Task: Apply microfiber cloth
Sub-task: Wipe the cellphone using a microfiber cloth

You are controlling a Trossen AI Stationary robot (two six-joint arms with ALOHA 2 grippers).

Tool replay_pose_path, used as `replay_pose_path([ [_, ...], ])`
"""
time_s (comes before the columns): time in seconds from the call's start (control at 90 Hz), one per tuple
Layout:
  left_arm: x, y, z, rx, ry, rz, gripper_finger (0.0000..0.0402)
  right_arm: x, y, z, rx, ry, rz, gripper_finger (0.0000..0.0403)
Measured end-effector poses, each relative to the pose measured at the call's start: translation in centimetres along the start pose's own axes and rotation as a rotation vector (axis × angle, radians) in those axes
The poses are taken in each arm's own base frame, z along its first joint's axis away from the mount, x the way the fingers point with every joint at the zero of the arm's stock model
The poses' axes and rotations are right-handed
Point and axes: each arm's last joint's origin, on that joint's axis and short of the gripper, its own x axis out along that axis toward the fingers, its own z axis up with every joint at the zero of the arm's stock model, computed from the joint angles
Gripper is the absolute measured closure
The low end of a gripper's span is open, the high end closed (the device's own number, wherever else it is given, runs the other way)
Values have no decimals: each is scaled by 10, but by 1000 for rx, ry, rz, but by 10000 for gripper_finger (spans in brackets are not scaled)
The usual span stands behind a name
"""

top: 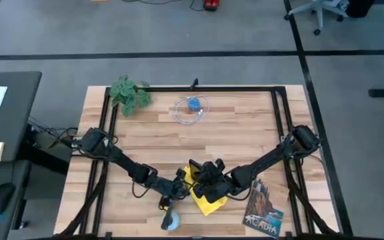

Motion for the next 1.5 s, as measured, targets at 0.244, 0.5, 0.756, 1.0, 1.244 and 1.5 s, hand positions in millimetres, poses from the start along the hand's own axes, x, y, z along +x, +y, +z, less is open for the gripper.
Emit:
replay_pose_path([
  [0.244, 4, 26, 1, -52, -34, 201, 401, 1, -2, 0, 9, -5, -14, 390],
  [0.5, 0, 24, 16, -110, -179, 242, 401, 1, -1, 0, 12, -5, -10, 390],
  [0.756, -2, 23, 19, -96, -161, 332, 401, 1, 0, 0, 24, 1, 2, 390],
  [1.0, -1, 23, 8, -90, -25, 394, 401, -1, 0, -1, 6, -7, -11, 390],
  [1.244, -2, 18, 9, -128, -51, 430, 401, -1, 0, -3, 2, -9, -11, 390],
  [1.5, -6, 9, 24, -65, -118, 474, 401, -3, 3, -3, 21, 8, 19, 390],
])
